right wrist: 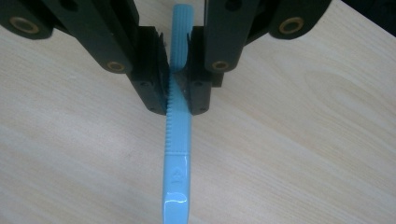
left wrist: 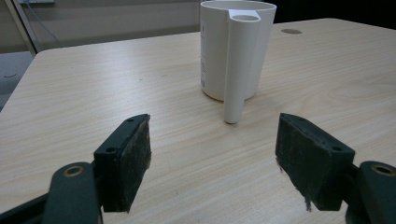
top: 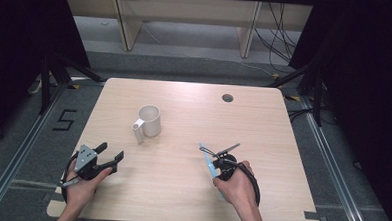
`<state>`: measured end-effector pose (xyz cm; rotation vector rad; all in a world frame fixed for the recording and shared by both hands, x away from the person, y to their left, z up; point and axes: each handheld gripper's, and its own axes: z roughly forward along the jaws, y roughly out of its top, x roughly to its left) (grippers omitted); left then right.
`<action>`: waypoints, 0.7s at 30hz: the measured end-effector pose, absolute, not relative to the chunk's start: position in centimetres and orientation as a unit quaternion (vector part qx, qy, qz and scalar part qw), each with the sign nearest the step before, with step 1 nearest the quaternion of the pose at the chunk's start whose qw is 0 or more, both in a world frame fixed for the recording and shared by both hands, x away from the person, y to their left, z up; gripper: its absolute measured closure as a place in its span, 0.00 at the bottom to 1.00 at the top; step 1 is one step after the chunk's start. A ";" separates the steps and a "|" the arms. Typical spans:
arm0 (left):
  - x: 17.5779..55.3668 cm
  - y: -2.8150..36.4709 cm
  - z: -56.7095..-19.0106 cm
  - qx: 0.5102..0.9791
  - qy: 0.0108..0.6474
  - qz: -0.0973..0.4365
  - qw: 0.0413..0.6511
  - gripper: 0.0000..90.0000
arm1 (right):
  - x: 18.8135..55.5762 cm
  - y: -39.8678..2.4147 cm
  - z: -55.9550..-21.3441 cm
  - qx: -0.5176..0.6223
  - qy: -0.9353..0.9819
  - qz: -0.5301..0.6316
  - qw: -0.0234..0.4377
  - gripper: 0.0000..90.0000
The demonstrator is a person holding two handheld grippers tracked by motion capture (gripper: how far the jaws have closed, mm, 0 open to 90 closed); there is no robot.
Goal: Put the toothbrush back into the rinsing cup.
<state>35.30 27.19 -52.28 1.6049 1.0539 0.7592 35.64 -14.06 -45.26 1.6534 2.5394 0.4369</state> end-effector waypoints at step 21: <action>35.3 27.3 -52.3 0.663 0.442 0.315 0.516 0.29 | 33.8 -16.7 -46.7 0.499 0.787 0.338 0.130 0.88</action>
